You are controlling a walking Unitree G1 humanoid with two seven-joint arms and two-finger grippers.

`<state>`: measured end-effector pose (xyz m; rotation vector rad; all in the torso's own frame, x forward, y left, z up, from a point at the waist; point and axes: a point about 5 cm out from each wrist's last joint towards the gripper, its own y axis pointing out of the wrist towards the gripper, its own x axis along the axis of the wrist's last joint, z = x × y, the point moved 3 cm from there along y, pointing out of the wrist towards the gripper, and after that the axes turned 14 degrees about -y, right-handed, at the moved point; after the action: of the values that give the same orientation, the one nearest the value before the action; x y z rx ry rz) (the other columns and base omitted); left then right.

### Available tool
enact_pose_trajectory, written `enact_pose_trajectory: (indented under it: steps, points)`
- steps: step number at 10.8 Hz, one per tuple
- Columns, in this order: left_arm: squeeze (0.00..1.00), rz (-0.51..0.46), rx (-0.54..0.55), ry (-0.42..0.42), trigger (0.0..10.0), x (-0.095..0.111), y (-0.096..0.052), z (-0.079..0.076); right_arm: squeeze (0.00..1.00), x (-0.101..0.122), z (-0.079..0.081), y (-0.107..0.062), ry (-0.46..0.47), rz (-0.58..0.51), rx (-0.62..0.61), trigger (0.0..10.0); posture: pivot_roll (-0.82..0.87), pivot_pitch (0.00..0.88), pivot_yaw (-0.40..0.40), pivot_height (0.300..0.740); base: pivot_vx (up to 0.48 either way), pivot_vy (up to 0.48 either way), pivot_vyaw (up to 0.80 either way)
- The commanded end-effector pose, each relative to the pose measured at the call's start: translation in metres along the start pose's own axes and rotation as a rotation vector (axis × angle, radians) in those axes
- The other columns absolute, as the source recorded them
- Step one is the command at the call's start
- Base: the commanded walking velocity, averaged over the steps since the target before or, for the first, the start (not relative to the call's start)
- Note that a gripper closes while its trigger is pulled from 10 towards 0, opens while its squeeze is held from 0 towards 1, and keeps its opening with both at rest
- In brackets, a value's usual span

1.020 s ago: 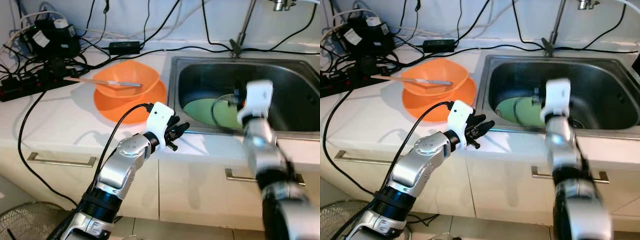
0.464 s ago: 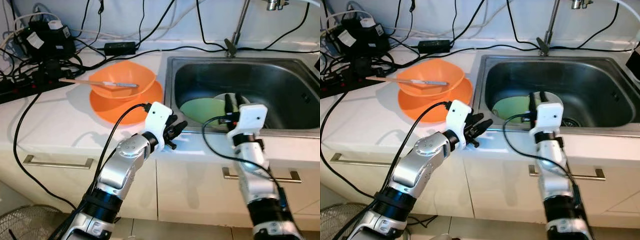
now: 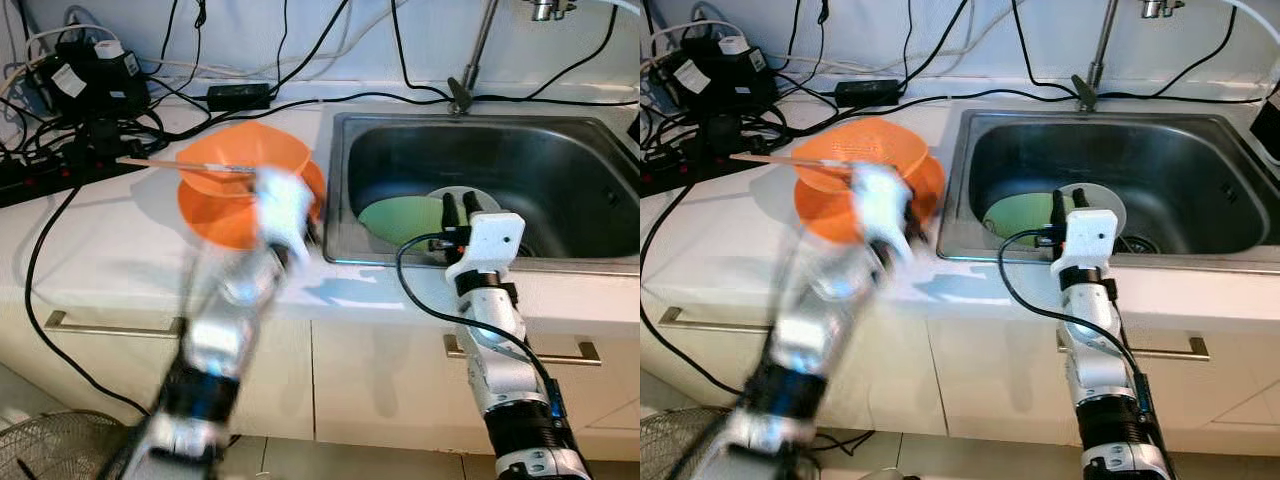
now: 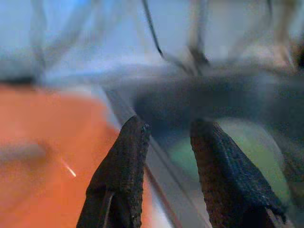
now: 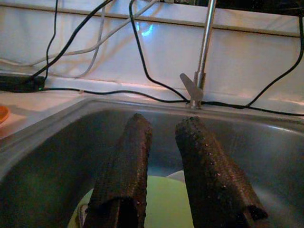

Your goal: Kitchen organization

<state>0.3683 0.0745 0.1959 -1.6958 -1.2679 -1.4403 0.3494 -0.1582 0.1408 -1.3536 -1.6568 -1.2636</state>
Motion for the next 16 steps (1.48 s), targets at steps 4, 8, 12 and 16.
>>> enact_pose_trajectory:
  steps: [4,8,12,16]
  points:
    - [1.0,-0.398,0.304,0.025,10.0,0.097,-0.011,0.067,0.0,-0.006,0.008,0.0,0.002,0.039,0.016,10.0,0.06,0.0,0.056,0.74,0.0,0.0,0.0]
    - [1.0,-0.451,0.609,-0.059,10.0,0.102,-0.048,0.139,0.0,-0.01,0.008,0.0,-0.006,0.052,0.022,10.0,0.06,0.0,0.049,0.74,0.0,0.0,0.0]
    - [0.0,-0.451,0.814,-0.358,10.0,0.062,-0.072,0.174,0.0,-0.012,0.009,-0.002,-0.019,0.058,0.031,10.0,0.06,0.0,0.044,0.74,0.0,0.0,0.0]
    - [0.0,-0.25,0.643,-0.406,10.0,0.03,-0.046,0.157,0.0,-0.013,0.008,-0.001,-0.02,0.061,0.023,10.0,0.06,0.0,0.049,0.74,0.0,0.0,0.0]
